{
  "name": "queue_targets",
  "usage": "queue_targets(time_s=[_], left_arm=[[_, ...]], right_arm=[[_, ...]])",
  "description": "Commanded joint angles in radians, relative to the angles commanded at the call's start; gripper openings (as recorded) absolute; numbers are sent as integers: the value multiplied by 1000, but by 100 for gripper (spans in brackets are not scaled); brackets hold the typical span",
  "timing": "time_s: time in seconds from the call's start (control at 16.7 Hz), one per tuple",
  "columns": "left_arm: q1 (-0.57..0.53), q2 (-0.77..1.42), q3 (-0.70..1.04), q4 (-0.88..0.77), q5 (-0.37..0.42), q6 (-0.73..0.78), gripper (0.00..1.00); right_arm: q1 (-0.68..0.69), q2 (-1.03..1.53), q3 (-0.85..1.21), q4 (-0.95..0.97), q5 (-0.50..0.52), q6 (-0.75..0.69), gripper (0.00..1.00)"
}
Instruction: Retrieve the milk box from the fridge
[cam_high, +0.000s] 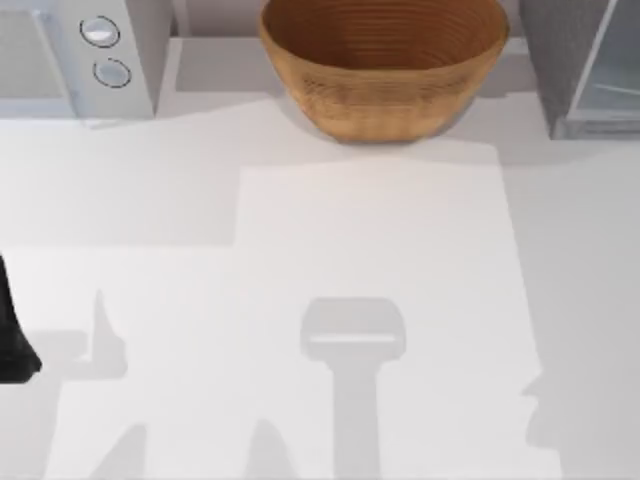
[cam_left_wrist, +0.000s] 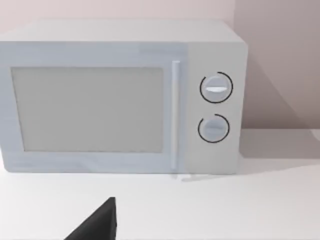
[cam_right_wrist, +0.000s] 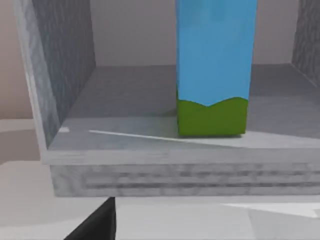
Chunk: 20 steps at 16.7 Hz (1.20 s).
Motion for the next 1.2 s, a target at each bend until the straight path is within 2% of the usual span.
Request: queue_targets(time_s=[0.24,0.42,0.84,1.02,1.2], left_arm=[[0,0,0,0,0,0,100],[0,0,0,0,0,0,100],[0,0,0,0,0,0,100],[0,0,0,0,0,0,100],[0,0,0,0,0,0,100]], right_arm=[[-58,182,28,186,-56,1,100],[-71,223,36,227,-69,1,100],[-54,247,68,207,-54,1,100],[-12,320,198,143,-10,-1,100],[48,414,411,41,56,-3,100]])
